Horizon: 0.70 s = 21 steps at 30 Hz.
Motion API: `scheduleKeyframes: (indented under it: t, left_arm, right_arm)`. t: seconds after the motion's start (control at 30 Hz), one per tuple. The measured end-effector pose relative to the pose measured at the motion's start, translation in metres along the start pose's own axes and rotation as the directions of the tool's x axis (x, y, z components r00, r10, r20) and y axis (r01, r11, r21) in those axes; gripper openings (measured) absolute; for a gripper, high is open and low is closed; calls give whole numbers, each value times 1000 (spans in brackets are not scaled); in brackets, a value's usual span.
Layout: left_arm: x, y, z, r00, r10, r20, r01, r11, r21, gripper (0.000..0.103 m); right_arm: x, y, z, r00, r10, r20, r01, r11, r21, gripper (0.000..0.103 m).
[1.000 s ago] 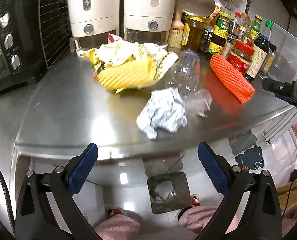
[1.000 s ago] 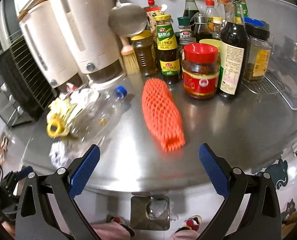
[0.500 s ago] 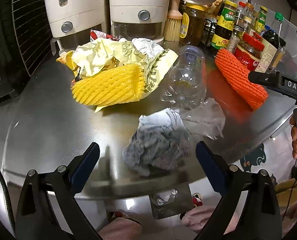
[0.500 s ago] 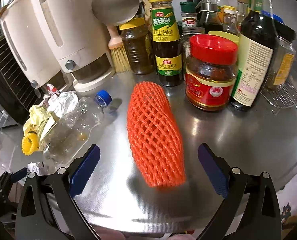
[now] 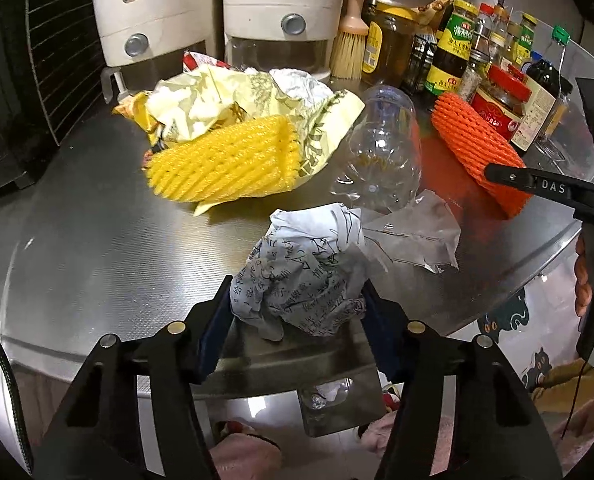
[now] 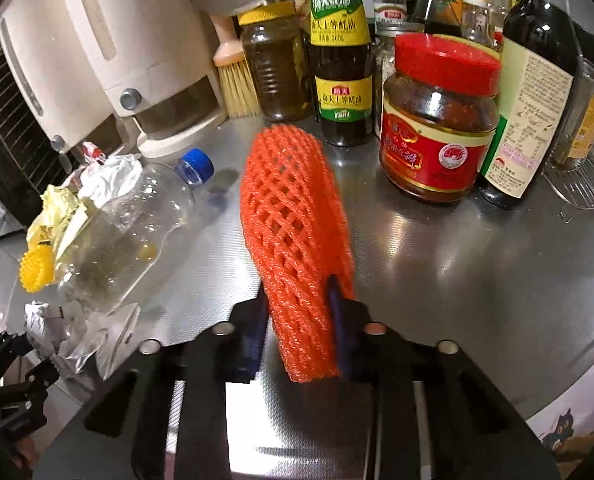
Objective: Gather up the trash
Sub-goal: 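Grasp the crumpled printed paper with the left tool while the right tool grasps the orange foam net, then carry the printed paper and orange net down over the bin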
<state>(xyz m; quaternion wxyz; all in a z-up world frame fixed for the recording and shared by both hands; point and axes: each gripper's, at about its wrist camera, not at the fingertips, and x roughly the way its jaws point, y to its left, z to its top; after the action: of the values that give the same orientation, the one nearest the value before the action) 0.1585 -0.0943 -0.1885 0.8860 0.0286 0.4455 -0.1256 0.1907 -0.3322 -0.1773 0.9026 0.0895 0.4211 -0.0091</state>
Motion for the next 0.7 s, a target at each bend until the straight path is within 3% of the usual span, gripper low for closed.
scheduleKeyframes:
  t: [0.37, 0.7]
  left_arm:
    - [-62, 7, -19, 997, 24, 79, -21, 999, -34, 56]
    - [-122, 0, -63, 990, 16, 140, -11, 999, -37, 56]
  right_arm:
    - [-87, 30, -15, 992, 36, 119, -29, 998, -56, 19]
    - [-162, 57, -76, 978, 90, 189, -70, 992, -108, 19]
